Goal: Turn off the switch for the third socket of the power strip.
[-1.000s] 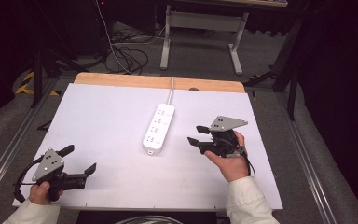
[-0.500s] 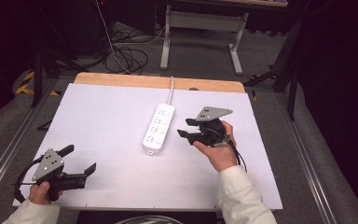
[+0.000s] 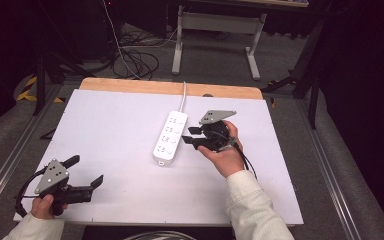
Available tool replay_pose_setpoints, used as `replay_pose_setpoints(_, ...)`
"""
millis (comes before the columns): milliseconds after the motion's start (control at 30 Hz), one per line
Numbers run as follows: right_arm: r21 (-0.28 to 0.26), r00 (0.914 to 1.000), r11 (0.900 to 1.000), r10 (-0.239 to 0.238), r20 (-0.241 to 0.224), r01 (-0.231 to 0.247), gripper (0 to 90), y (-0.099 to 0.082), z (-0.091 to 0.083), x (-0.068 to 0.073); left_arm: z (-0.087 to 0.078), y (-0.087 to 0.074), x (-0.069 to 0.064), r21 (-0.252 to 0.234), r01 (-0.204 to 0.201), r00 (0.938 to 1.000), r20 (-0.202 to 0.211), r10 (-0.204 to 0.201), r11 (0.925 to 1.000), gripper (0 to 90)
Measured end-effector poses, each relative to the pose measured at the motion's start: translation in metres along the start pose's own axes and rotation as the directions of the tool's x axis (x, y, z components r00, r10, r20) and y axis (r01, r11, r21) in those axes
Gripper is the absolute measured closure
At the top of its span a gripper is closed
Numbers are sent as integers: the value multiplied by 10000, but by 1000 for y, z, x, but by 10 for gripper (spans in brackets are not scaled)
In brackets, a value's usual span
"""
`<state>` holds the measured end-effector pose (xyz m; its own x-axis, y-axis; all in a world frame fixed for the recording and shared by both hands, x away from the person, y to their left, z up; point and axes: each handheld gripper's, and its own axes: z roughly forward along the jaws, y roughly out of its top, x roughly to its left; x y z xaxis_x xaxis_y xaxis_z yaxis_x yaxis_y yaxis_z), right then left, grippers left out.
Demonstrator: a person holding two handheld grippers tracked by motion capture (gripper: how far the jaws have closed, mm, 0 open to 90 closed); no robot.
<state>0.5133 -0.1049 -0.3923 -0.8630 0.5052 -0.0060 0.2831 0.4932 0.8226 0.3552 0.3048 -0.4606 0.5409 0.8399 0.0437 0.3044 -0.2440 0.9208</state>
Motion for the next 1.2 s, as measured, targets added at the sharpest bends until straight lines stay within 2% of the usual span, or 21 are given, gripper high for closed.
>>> replay_pose_setpoints(233, 161, 10000, 9998, -64, -2, 64, 647, 1, 17, -3, 0, 0, 0, 7, 23, 10000, 15, -23, 10000, 22)
replay_pose_setpoints(367, 137, 9997, 9996, -235, 3, 235, 729, 0, 27, -5, 0, 0, 0, 2, 18, 10000, 5, -18, 10000, 22)
replay_pose_setpoints(500, 117, 9996, 9997, -213, -164, 215, 858, -2, 38, -7, 0, 0, 0, 7, 5, 10000, 2, -5, 10000, 22)
replay_pose_setpoints(600, 199, 9994, 9995, -244, -227, 249, 900, -3, 45, -7, 0, 0, 0, 0, 5, 10000, -3, -5, 10000, 22)
replay_pose_setpoints(1000, 264, 9998, 9996, 54, -182, -49, 900, -10, 65, -12, 0, 0, 1, 43, -78, 10000, 2, 78, 10000, 22)
replay_pose_setpoints(1200, 316, 9999, 9995, 51, -147, -46, 900, -13, 72, -14, 0, 0, 0, 59, -21, 10000, 39, 21, 10000, 22)
